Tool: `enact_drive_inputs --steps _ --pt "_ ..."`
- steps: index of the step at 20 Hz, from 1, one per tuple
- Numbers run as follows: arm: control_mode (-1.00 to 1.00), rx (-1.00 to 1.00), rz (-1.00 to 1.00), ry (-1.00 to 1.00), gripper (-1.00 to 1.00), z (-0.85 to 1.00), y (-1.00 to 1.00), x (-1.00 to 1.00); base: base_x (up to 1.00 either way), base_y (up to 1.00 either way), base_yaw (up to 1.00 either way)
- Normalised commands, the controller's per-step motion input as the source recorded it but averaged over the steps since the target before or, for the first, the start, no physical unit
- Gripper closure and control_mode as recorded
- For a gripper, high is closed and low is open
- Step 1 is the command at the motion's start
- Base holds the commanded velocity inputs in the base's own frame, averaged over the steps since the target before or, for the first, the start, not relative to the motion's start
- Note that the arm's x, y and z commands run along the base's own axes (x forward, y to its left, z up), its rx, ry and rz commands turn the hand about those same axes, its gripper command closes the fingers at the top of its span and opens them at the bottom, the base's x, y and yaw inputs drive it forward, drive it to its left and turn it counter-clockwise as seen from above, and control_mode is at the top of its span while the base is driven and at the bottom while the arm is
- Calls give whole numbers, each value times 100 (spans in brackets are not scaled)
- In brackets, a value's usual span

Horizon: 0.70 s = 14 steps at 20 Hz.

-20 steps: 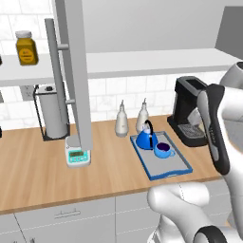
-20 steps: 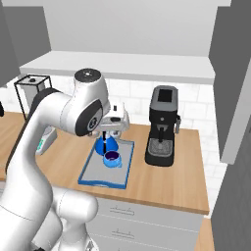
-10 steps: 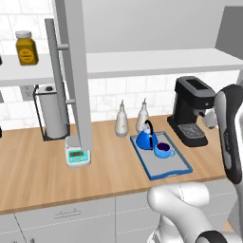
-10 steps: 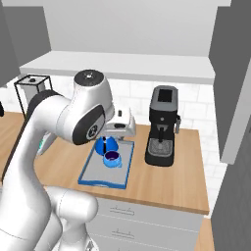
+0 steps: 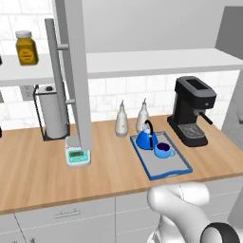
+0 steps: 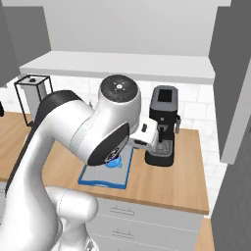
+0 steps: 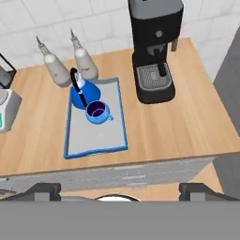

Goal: Pick the kettle from the counter and place it on the tray. Then pick the mug from the cabinet and place it on the tray. Then close the cabinet doors.

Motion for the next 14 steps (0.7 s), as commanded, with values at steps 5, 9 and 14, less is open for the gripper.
enact_drive_inputs --steps 5,9,14 --pt "-100 9 -13 -15 -100 25 -28 -63 0 0 0" --pt "-100 12 -20 -11 -100 19 -27 -38 0 0 0" --pt "-100 24 -20 -9 -100 17 -27 -26 0 0 0"
